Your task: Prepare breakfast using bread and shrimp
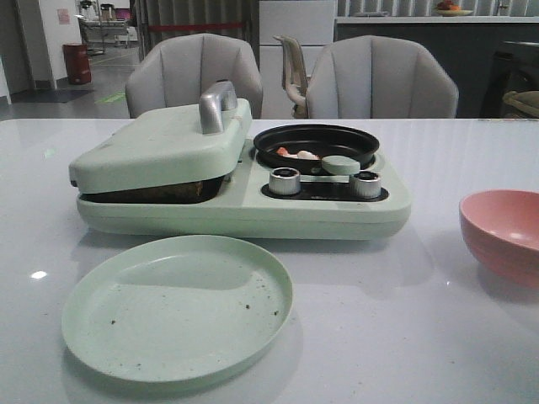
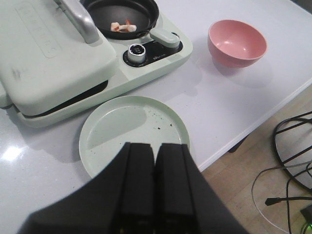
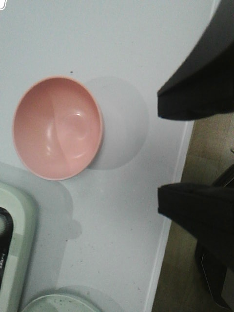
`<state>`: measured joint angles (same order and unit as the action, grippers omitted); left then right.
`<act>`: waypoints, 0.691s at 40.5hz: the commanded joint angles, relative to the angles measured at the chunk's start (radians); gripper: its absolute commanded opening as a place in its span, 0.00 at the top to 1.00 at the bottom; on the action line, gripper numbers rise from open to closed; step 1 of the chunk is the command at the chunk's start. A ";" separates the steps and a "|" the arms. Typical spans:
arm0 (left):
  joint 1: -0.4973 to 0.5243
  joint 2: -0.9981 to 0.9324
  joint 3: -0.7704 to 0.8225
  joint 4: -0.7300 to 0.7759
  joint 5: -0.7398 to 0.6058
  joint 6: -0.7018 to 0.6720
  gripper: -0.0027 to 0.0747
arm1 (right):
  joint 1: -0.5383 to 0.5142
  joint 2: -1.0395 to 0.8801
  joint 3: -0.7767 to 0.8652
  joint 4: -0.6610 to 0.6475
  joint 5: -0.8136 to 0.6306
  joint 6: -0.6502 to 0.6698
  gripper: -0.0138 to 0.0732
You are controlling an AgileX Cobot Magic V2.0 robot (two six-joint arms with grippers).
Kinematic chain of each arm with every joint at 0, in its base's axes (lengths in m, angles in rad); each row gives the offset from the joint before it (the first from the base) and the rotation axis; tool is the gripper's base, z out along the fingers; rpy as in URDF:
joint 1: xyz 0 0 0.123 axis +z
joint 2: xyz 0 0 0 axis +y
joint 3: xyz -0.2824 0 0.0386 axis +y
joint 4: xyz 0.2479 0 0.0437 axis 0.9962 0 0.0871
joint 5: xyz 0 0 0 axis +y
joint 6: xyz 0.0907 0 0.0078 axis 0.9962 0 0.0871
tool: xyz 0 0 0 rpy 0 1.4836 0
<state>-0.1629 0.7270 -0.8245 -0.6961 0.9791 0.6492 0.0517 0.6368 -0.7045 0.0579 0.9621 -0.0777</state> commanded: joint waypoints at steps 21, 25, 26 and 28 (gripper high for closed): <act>-0.008 -0.002 -0.027 0.431 -0.115 -0.453 0.83 | 0.001 -0.114 0.043 -0.004 -0.035 0.008 0.77; -0.008 -0.002 -0.027 0.431 -0.115 -0.453 0.83 | 0.001 -0.114 0.043 -0.004 -0.038 0.008 0.79; -0.008 -0.002 -0.027 0.431 -0.115 -0.453 0.83 | 0.001 -0.114 0.043 -0.004 -0.038 0.008 0.79; -0.008 -0.002 -0.027 0.431 -0.115 -0.453 0.83 | 0.001 -0.114 0.043 -0.004 -0.042 0.008 0.79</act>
<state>-0.1636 0.7270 -0.8231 -0.2531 0.9283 0.2122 0.0517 0.5204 -0.6354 0.0579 0.9856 -0.0724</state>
